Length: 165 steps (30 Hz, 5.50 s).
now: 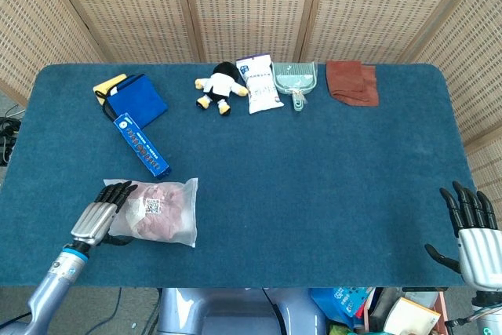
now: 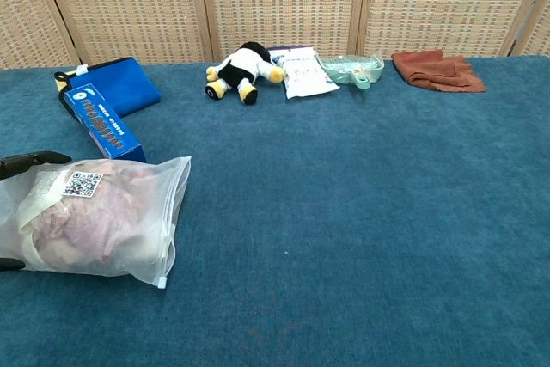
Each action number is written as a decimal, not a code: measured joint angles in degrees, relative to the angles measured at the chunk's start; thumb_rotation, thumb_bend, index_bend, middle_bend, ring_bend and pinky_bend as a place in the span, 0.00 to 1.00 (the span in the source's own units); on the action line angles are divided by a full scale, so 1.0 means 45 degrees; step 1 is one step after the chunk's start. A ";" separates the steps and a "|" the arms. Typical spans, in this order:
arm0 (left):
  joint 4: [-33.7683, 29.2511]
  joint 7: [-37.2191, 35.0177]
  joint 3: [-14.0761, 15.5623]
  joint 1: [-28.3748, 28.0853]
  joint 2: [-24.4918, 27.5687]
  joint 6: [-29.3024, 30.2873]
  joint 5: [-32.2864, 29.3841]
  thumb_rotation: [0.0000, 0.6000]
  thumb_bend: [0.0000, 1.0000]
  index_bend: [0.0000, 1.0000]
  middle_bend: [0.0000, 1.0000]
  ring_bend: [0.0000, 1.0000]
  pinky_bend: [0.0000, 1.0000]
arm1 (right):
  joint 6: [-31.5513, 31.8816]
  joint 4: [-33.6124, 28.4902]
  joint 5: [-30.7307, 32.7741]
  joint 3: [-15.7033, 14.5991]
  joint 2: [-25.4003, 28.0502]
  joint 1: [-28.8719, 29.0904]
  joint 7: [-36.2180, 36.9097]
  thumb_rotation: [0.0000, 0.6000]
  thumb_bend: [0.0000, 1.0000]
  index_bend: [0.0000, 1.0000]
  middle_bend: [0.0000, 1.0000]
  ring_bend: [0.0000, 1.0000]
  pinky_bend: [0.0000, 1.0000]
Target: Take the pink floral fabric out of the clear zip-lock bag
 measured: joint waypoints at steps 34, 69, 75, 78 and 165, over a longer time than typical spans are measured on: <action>0.2652 -0.8024 -0.1301 -0.0499 -0.3330 0.4019 0.1822 1.00 0.17 0.66 0.56 0.53 0.61 | -0.0716 -0.0775 -0.0245 0.0206 0.0551 0.0693 -0.0203 1.00 0.00 0.01 0.00 0.00 0.00; 0.1400 -0.4316 -0.3833 -0.5066 -0.6073 0.2534 0.1113 1.00 0.17 0.69 0.58 0.53 0.61 | -0.8047 -0.5677 0.2774 0.2724 0.6386 0.5989 0.9242 1.00 0.03 0.33 0.04 0.00 0.00; 0.1867 -0.4261 -0.4005 -0.5582 -0.6662 0.2400 0.0836 1.00 0.17 0.69 0.58 0.53 0.61 | -0.8840 -0.5659 0.3873 0.3020 0.5788 0.6840 0.8630 1.00 0.03 0.33 0.04 0.00 0.00; 0.2096 -0.4336 -0.4119 -0.5846 -0.6913 0.2340 0.0729 1.00 0.17 0.69 0.58 0.53 0.61 | -0.9116 -0.5581 0.4309 0.3090 0.5407 0.7154 0.8258 1.00 0.03 0.33 0.04 0.00 0.00; 0.1671 -0.4590 -0.4487 -0.6596 -0.7565 0.2706 -0.0884 1.00 0.17 0.57 0.46 0.49 0.61 | -0.8239 -0.5973 0.6427 0.3153 0.2361 0.8356 0.4161 1.00 0.68 0.77 0.00 0.00 0.00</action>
